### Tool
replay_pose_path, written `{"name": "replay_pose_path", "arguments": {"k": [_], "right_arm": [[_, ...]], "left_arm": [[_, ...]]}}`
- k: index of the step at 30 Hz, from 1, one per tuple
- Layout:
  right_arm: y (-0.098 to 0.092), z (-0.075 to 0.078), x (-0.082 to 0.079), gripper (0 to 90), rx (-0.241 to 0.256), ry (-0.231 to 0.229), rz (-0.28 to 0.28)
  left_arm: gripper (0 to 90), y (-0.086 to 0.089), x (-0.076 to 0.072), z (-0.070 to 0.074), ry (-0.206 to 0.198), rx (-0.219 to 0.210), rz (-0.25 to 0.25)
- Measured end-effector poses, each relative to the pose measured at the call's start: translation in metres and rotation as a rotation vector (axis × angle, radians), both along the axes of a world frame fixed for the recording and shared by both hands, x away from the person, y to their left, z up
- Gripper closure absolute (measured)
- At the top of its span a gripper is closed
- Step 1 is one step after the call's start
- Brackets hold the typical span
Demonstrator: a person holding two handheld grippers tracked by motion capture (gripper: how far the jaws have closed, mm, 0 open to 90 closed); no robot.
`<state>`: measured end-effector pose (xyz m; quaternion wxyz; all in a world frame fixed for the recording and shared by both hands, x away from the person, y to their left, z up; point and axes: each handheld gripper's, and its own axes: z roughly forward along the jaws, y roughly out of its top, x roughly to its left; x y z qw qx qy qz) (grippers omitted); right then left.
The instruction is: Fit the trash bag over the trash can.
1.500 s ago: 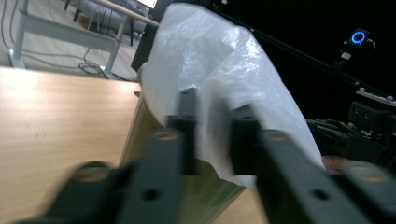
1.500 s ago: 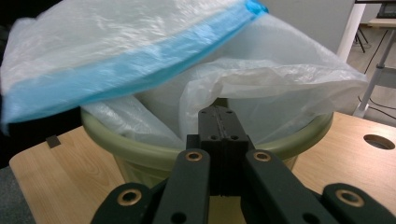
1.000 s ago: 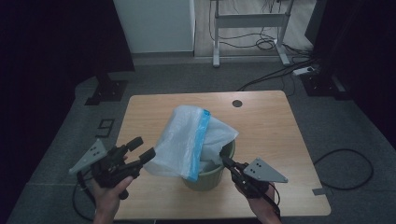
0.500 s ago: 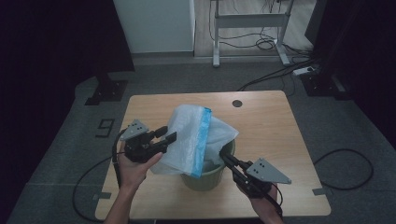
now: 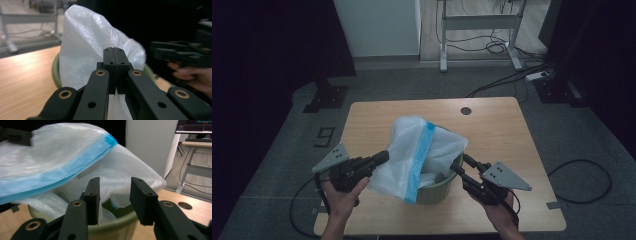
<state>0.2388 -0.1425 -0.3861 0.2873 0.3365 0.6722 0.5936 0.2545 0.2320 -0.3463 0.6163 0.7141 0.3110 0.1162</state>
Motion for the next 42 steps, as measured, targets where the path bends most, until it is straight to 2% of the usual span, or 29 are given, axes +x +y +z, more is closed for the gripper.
{"name": "replay_pose_path", "arguments": {"k": [3, 6, 9, 10, 16, 24, 32, 42], "right_arm": [[0.005, 0.006, 0.003, 55.7, 0.002, -0.004, 0.008], [0.013, 0.013, 0.005, 54.5, 0.006, -0.010, 0.031], [0.024, 0.016, 0.008, 53.9, 0.011, -0.004, 0.061], [0.029, 0.017, 0.010, 53.5, 0.011, 0.000, 0.074], [0.046, 0.019, 0.017, 52.9, 0.024, 0.027, 0.117], [0.059, 0.020, 0.027, 52.9, 0.030, 0.062, 0.094], [0.066, 0.015, 0.032, 53.6, 0.015, 0.104, 0.085], [0.066, 0.014, 0.038, 55.3, 0.028, 0.119, 0.091]], "left_arm": [[89.6, 0.008, -0.010, -0.006, -0.010, -0.065, -0.023], [89.6, 0.014, -0.015, -0.013, 0.001, -0.144, -0.051], [89.6, 0.018, -0.017, -0.020, 0.013, -0.203, -0.070], [89.6, 0.018, -0.017, -0.022, 0.016, -0.210, -0.073], [89.6, 0.018, -0.018, -0.025, 0.013, -0.216, -0.065], [89.6, 0.018, -0.020, -0.021, 0.004, -0.229, -0.080], [89.6, 0.018, -0.020, -0.020, -0.002, -0.244, -0.105], [89.5, 0.020, -0.020, -0.022, 0.001, -0.259, -0.127]]}}
